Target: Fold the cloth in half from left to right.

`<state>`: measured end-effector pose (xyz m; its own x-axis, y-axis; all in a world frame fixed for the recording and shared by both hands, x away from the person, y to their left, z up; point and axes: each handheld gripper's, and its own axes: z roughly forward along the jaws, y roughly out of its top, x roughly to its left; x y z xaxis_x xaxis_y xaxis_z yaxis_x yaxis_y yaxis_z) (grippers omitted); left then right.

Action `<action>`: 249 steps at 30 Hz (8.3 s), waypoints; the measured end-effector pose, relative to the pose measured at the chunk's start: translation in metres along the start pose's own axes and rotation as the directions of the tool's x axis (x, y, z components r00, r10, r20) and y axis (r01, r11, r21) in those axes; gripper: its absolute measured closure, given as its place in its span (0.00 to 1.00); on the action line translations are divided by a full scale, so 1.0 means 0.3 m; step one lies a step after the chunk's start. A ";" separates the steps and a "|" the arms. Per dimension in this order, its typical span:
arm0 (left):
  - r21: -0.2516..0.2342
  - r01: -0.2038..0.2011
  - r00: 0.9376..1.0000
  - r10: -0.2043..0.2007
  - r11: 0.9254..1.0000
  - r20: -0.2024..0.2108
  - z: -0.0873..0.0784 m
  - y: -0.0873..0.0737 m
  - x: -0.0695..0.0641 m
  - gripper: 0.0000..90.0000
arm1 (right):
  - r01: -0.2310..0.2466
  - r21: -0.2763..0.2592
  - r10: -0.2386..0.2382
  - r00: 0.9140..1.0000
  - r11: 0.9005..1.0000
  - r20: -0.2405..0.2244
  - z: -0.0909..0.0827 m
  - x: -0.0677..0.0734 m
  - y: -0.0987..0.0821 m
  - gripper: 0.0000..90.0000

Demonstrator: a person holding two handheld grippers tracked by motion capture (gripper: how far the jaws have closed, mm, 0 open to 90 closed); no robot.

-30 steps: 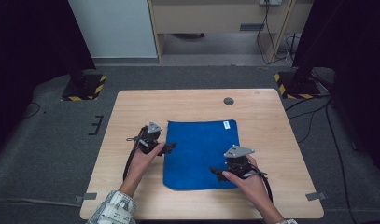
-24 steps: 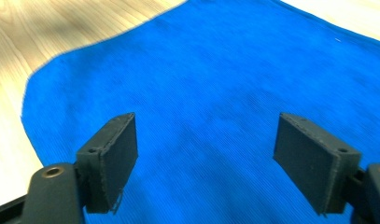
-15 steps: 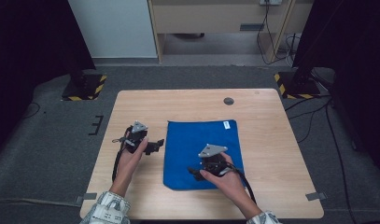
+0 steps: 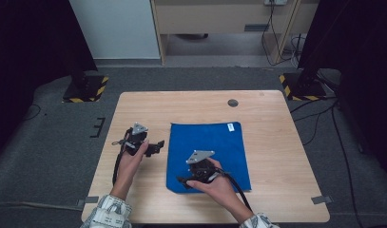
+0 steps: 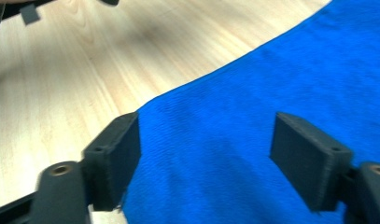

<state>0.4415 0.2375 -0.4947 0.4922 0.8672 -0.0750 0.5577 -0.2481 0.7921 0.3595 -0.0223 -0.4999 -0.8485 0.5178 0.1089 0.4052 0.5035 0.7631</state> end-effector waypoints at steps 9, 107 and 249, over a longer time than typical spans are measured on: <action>0.004 -0.003 1.000 0.003 1.000 -0.023 -0.004 -0.005 0.020 0.11 | 0.037 0.007 -0.037 0.998 0.999 -0.044 0.048 0.075 0.013 0.55; 0.079 -0.020 0.990 0.009 0.997 0.137 0.236 0.202 0.002 0.98 | 0.065 -0.011 -0.064 0.997 0.998 0.035 0.051 0.217 -0.008 0.96; 0.142 -0.075 0.989 0.055 0.987 0.137 0.450 0.342 -0.326 0.98 | -0.098 -0.101 0.113 0.982 0.990 0.150 -0.200 0.086 -0.205 0.94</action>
<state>0.5409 0.0691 -0.4879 0.6093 0.7847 -0.1138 0.6087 -0.3709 0.7014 0.2922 -0.0813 -0.5059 -0.7370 0.6688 0.0976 0.4501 0.3778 0.8091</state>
